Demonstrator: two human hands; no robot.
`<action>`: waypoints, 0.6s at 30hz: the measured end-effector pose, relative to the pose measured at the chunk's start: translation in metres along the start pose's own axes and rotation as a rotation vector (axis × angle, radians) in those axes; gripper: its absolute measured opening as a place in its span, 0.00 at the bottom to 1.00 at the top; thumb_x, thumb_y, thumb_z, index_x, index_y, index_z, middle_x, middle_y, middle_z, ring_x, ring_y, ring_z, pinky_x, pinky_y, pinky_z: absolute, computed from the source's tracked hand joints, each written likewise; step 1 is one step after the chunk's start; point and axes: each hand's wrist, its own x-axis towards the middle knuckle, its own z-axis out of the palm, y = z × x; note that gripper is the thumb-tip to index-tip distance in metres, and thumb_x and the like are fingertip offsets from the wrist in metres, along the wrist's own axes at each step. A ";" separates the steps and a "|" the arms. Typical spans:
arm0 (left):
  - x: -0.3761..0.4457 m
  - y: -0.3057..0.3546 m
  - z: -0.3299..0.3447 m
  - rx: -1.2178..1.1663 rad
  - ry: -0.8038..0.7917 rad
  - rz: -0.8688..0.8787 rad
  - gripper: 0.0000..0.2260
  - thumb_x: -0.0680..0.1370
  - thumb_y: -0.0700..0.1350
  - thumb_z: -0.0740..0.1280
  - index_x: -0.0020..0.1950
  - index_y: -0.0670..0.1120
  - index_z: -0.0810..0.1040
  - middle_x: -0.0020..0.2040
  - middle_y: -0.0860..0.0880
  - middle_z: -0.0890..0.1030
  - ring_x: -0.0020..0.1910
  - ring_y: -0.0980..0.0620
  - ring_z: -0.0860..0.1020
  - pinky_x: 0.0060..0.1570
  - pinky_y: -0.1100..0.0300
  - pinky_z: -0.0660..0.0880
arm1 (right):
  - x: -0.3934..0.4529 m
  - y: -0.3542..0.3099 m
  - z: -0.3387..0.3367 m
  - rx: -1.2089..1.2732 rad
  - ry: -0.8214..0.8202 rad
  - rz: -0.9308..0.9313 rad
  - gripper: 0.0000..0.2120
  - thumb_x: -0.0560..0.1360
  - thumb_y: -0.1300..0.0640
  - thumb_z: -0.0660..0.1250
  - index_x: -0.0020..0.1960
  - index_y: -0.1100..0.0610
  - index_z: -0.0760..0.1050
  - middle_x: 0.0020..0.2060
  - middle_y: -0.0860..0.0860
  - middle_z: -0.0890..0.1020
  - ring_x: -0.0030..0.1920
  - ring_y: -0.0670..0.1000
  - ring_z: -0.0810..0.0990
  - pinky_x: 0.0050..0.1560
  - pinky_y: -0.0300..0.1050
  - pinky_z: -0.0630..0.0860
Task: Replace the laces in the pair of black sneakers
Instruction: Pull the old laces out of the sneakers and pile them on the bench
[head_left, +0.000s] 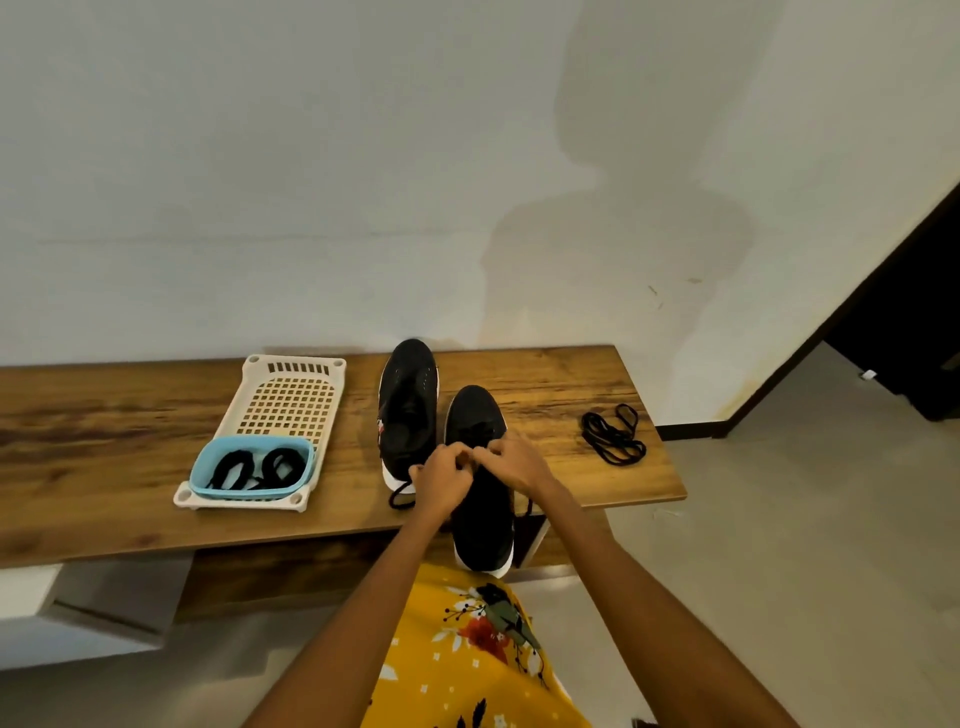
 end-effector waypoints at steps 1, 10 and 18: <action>0.000 0.004 0.000 -0.102 -0.061 -0.069 0.08 0.80 0.45 0.59 0.54 0.47 0.76 0.53 0.48 0.76 0.56 0.47 0.74 0.60 0.50 0.63 | 0.001 -0.002 -0.005 0.130 -0.059 0.043 0.22 0.75 0.41 0.62 0.31 0.56 0.69 0.31 0.52 0.72 0.40 0.49 0.71 0.43 0.46 0.66; 0.000 0.024 -0.040 -1.188 0.136 -0.397 0.09 0.80 0.46 0.60 0.41 0.46 0.74 0.38 0.49 0.74 0.39 0.54 0.72 0.41 0.61 0.68 | -0.015 0.025 -0.018 1.060 0.167 0.248 0.14 0.78 0.43 0.60 0.45 0.52 0.76 0.36 0.48 0.78 0.42 0.48 0.77 0.51 0.46 0.72; 0.020 0.038 -0.073 -1.601 0.349 -0.219 0.09 0.79 0.44 0.61 0.50 0.41 0.78 0.39 0.50 0.84 0.42 0.54 0.80 0.45 0.66 0.72 | -0.006 -0.003 -0.080 1.731 0.515 0.064 0.08 0.78 0.54 0.64 0.40 0.53 0.73 0.34 0.48 0.77 0.36 0.46 0.75 0.43 0.41 0.71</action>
